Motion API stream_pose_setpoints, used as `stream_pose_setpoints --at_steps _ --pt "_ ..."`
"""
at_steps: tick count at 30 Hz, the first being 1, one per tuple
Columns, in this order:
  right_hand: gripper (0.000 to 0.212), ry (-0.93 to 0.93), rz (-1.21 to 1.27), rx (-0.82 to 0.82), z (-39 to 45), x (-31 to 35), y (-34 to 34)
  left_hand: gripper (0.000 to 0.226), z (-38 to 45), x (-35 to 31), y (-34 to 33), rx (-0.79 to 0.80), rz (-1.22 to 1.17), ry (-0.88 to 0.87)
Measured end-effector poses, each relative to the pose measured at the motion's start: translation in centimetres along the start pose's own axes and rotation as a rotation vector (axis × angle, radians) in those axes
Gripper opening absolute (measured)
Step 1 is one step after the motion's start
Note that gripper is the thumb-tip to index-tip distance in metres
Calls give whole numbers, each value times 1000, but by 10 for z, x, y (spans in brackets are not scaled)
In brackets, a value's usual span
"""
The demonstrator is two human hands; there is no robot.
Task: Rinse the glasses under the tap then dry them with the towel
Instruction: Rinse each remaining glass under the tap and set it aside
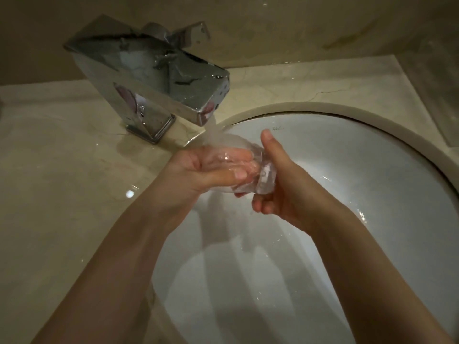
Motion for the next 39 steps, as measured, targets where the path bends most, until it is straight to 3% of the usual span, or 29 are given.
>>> stream_pose_setpoints --at_steps 3,6,7,10,14,18,21,24,26,30,34,37,39 --pt "26 132 -50 -30 0 9 5 23 0 -2 -4 48 -48 -2" --pt "25 161 -22 1 -2 10 8 21 1 -1 1 2 -24 -4" --pt "26 117 20 8 -3 9 6 26 0 0 -1 15 16 -11" --pt "53 12 -63 10 -1 3 0 40 -3 6 -7 38 14 16" --pt "32 143 -42 -6 0 7 4 25 -1 5 -7 41 -86 12" --pt "42 72 46 11 -2 4 3 34 3 3 -5 70 21 -44" --pt "65 14 -50 -39 1 4 2 30 1 3 -10 74 52 -45" --pt "49 79 -22 -190 7 7 7 22 6 5 -8 -29 -16 4" --pt "33 133 -18 -308 9 7 8 33 8 7 -6 -178 -53 66" --pt "31 260 33 -466 10 -5 9 32 4 8 -1 -448 61 77" --pt "27 481 -135 -557 -5 -6 13 31 6 5 -4 -409 76 129" --pt "17 721 -414 -488 -17 3 8 31 4 7 -13 -352 -20 191" --pt "14 732 -443 -455 -15 7 8 35 0 4 -16 -357 -33 147"
Point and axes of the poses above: each hand's wrist, its own z-axis towards the middle knuckle, its own y-axis out of the back of the hand, x = y × z, the point moved 7 cm from there along z, towards the middle knuckle, and after that the axes turned 13 degrees about z, right-handed, at the moved point
